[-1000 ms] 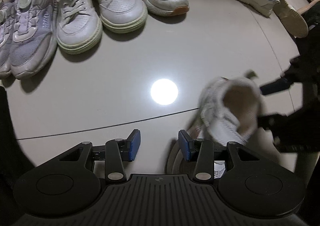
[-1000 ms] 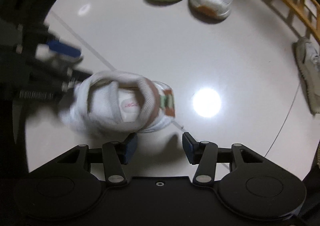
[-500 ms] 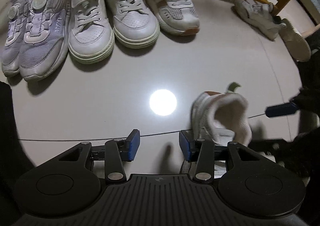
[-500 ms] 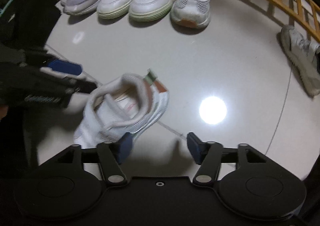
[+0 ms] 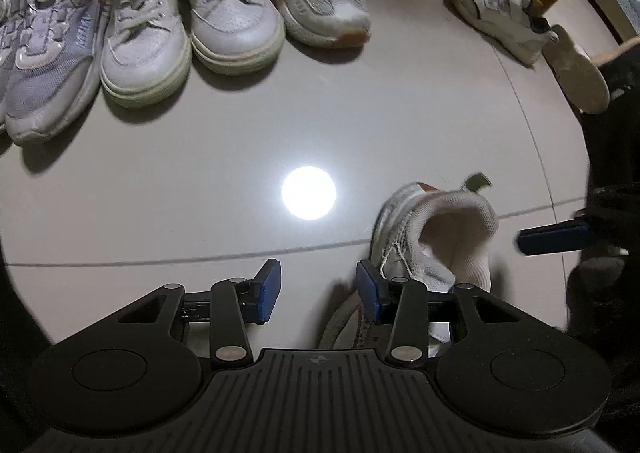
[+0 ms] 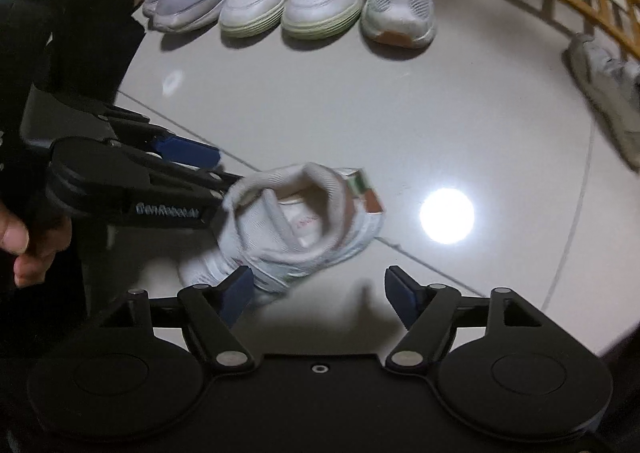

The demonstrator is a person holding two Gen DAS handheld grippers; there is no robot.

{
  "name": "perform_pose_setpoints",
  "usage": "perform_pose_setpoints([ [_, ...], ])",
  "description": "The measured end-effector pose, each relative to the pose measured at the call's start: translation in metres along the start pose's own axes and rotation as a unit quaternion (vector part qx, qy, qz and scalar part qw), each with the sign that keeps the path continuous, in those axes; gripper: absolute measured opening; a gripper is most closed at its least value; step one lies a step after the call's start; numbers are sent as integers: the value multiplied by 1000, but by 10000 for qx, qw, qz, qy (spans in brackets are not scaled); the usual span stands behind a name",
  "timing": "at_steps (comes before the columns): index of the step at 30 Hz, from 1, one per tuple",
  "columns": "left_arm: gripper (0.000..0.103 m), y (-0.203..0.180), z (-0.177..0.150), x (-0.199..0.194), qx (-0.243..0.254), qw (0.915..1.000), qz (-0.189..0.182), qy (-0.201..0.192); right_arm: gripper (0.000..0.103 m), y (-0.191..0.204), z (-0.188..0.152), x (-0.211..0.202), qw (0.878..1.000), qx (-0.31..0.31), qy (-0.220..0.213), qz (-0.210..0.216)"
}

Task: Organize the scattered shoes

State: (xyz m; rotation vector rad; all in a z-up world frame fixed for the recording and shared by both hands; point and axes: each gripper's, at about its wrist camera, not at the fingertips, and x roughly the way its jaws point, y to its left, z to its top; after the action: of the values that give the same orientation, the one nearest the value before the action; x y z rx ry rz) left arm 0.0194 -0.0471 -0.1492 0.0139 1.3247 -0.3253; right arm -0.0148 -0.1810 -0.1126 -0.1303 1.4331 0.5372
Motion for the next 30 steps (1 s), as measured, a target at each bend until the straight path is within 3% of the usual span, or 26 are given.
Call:
perform_pose_setpoints([
  [6, 42, 6, -11, -10, -205, 9997, -139, 58, 81, 12, -4, 9, 9997, 95, 61, 199],
  [12, 44, 13, -5, -28, -360, 9985, -320, -267, 87, 22, -6, 22, 9996, 273, -29, 65],
  [21, 50, 34, 5, -55, -457, 9950, 258, -854, 89, 23, 0, 36, 9981, 575, -120, -208],
  [25, 52, 47, 6, -60, -546, 9934, 352, -949, 85, 20, 1, 35, 9985, 505, -86, -205],
  [30, 52, 49, 9, -56, -520, 9932, 437, -951, 85, 6, 11, 28, 9974, 418, -285, -520],
])
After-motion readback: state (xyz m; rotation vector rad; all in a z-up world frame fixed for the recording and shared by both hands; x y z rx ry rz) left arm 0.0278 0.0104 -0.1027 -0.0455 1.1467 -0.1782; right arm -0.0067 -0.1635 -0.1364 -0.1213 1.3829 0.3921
